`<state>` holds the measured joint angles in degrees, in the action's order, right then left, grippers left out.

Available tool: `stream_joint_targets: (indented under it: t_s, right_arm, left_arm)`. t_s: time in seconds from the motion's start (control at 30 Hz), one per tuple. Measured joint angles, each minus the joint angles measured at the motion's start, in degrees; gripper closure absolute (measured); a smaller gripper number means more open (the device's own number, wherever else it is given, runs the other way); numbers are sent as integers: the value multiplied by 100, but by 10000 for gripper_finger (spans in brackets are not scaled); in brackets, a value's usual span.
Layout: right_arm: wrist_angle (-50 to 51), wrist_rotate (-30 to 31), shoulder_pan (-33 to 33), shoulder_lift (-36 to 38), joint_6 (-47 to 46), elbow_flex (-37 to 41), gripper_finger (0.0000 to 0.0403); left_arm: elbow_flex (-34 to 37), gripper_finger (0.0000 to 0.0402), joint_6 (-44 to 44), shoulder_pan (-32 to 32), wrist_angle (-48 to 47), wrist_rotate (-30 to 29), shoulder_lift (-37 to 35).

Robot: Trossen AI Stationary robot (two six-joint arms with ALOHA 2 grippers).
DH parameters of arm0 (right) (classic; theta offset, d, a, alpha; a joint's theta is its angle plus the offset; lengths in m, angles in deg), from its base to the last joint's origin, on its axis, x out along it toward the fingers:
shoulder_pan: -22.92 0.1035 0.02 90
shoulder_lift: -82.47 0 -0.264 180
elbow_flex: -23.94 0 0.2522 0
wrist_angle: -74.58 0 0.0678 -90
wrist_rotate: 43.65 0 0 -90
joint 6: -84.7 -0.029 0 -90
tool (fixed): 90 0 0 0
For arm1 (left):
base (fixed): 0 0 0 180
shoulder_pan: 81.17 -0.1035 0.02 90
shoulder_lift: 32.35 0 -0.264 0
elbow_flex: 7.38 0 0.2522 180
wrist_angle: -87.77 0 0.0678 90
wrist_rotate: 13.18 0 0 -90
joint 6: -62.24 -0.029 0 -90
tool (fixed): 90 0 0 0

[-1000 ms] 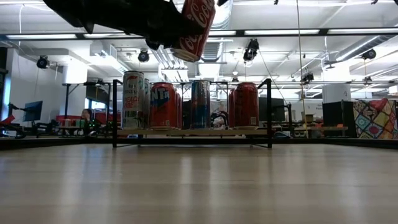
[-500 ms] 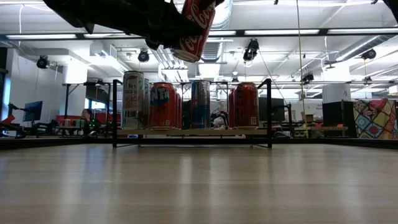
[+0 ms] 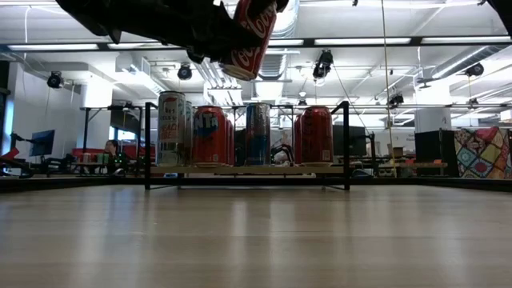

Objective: Place canned beverage on shelf
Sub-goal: Put the red soda on the shelf aligned with the other red soda cans

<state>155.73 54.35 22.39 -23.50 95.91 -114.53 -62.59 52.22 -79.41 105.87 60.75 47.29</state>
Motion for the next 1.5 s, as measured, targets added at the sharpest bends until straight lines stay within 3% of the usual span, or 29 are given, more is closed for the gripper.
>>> stream_joint_targets:
  t_s: [0.2,0.33,0.63,0.87,1.13,1.5]
  right_arm:
    - [-16,-37,-35,0,-233,0,114]
    - [15,-48,-89,60,-354,0,114]
    - [556,-11,-522,249,-517,-449,114]
    - [727,-22,-1077,239,-369,-958,114]
    - [403,154,-1958,214,-73,-1010,114]
    - [421,72,-3272,-355,160,-1003,114]
  left_arm:
    - [0,43,-58,7,55,3,-9]
    - [0,22,-152,9,10,13,-89]
    - [0,17,-643,-52,-458,-17,-774]
    - [127,16,-979,-205,-915,-437,-1518]
    - [188,16,-1044,-350,-1289,-456,-2362]
    - [188,15,-1199,-428,-1654,-1219,-3025]
